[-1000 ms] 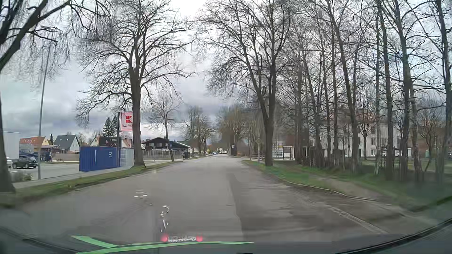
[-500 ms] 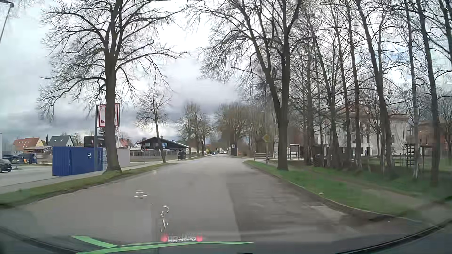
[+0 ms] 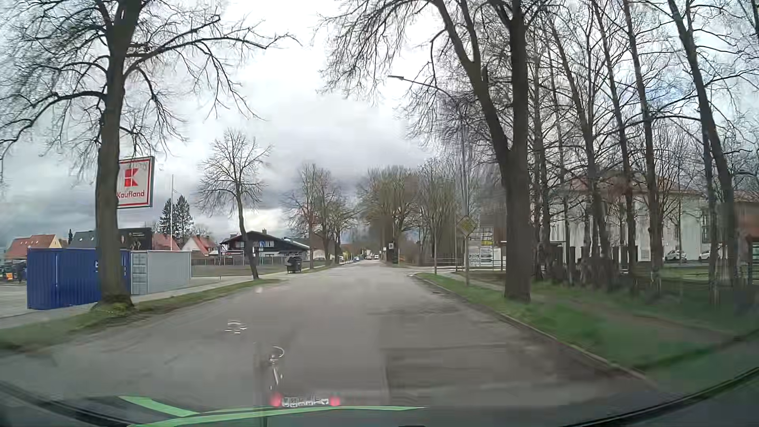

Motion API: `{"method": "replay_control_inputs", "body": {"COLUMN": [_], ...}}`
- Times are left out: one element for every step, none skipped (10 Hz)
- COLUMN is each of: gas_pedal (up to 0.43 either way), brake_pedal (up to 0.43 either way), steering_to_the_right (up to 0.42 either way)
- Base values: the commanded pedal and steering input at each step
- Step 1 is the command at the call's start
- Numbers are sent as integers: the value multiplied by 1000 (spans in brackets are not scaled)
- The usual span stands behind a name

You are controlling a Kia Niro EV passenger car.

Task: Follow the waypoints while adhering to traffic rules and regulations

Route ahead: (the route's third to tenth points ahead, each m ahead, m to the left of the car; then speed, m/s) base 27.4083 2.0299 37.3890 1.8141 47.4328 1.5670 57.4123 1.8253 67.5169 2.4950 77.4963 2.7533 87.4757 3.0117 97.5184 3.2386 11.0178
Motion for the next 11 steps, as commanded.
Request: {"method": "replay_control_inputs", "body": {"gas_pedal": [110, 110, 110, 110, 110, 110, 110, 110, 110, 110, 110], "brake_pedal": [0, 0, 0, 0, 0, 0, 0, 0, 0, 0, 0], "steering_to_the_right": [3, 4, 3, 3, 4, 4, 3, 0, -1, -1, -3]}}
